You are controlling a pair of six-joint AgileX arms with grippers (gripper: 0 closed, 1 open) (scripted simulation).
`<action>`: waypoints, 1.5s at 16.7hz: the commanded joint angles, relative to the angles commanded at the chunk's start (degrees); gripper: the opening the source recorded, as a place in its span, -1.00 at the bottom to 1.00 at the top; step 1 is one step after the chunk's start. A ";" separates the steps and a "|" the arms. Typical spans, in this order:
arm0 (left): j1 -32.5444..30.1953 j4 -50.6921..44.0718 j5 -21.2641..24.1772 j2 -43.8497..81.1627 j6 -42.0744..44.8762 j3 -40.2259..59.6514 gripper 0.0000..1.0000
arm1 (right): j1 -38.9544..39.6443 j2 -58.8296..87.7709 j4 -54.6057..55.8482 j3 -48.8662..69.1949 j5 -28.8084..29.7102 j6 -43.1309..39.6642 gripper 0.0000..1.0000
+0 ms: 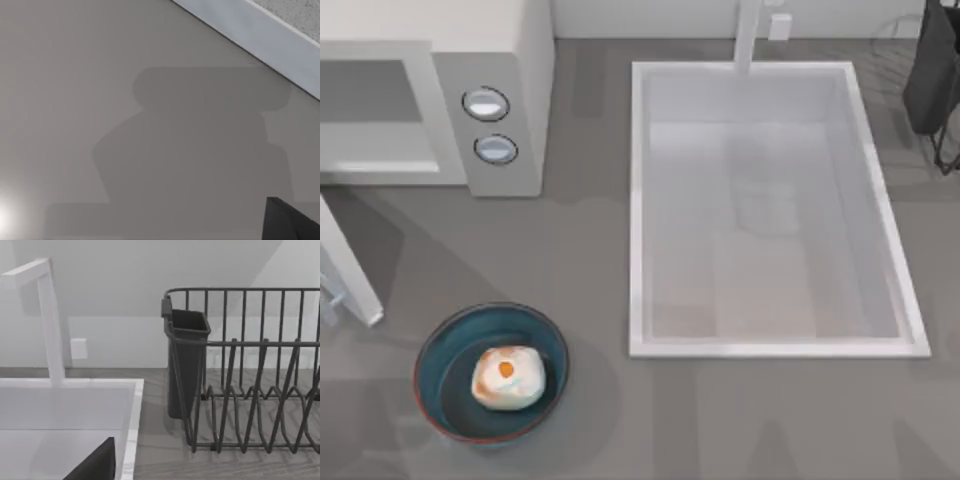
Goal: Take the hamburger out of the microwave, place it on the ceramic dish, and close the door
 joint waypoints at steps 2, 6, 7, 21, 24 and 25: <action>-0.02 0.01 -0.02 -0.02 -0.02 -0.02 -1.00 | 0.00 0.00 0.00 0.00 0.00 0.00 1.00; -1.97 -0.03 -1.44 -0.67 -1.91 -0.49 -1.00 | 0.00 0.00 0.00 0.00 0.00 0.00 1.00; -3.83 0.05 -2.79 -1.41 -3.44 -0.97 -1.00 | 0.00 0.00 0.00 0.00 0.00 0.00 1.00; -28.84 1.10 -19.36 -11.34 -22.43 -7.03 -1.00 | 0.00 0.00 0.00 0.00 0.00 0.00 1.00; -29.05 2.23 -19.49 -9.06 -22.54 -5.33 -1.00 | 0.00 0.00 0.00 0.00 0.00 0.00 1.00; -29.20 3.07 -19.57 -7.08 -22.61 -4.02 -1.00 | 0.00 0.00 0.00 0.00 0.00 0.00 1.00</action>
